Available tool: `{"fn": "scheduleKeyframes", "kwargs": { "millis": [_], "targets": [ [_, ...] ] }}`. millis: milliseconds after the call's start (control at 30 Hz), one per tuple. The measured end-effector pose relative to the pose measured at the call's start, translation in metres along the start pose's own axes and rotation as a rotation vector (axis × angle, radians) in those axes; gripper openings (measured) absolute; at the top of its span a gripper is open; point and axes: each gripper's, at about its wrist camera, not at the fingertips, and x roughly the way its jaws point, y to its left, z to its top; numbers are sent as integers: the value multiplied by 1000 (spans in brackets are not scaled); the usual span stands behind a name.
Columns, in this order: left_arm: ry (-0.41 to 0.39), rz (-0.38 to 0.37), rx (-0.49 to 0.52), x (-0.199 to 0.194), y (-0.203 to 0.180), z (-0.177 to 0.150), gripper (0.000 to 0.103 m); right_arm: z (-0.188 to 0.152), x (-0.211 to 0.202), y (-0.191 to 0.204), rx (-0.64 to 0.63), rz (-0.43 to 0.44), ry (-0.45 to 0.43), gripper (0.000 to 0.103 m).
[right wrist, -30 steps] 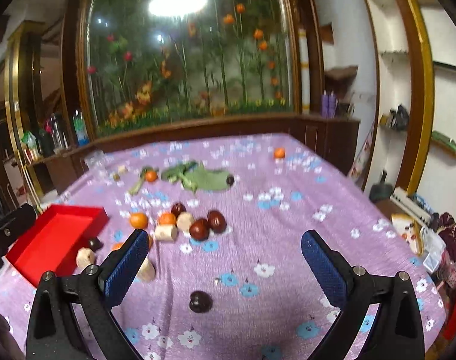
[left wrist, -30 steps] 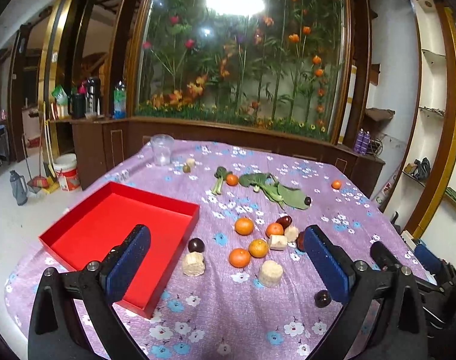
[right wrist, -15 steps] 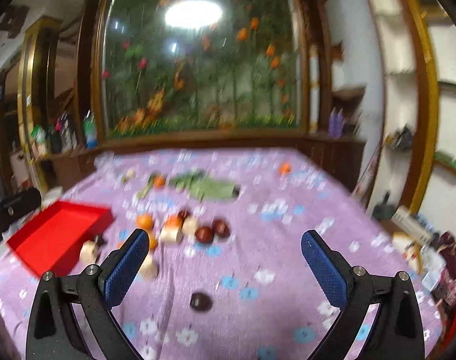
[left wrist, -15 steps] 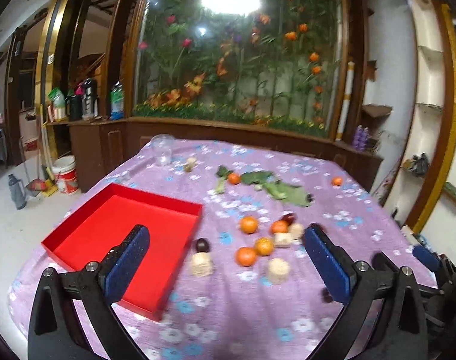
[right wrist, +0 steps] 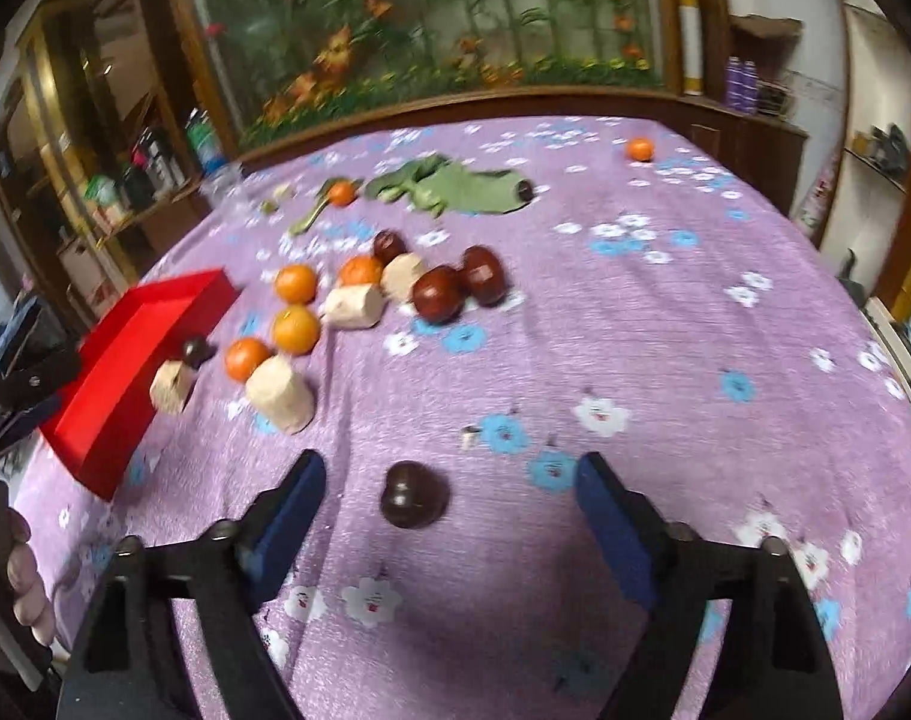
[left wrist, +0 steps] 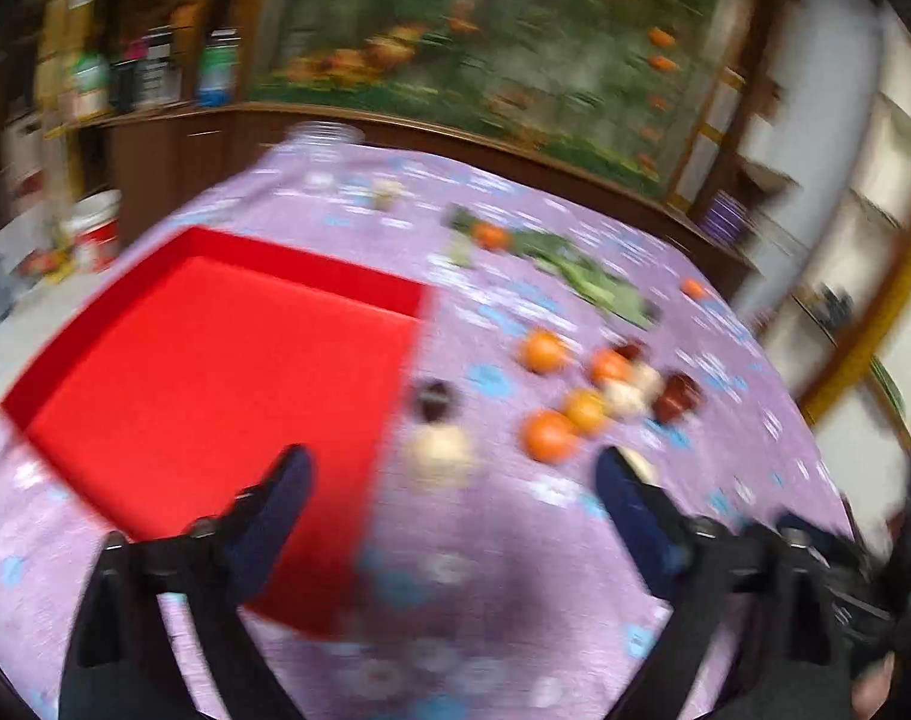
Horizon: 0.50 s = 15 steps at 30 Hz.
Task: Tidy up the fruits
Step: 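Grasp the round beige bun with the left gripper while the right gripper grasps a dark plum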
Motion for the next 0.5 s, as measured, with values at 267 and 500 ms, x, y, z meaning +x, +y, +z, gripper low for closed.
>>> {"fn": "scheduleKeyframes", "kwargs": {
  "millis": [267,500],
  "targets": [
    [130,-177,177,48,-65,-3,58,1,20,6,-62,20,82,63],
    [173,-172,311,77,-96,-3,40,-1,27,10,-88,40,125,56]
  ]
}}
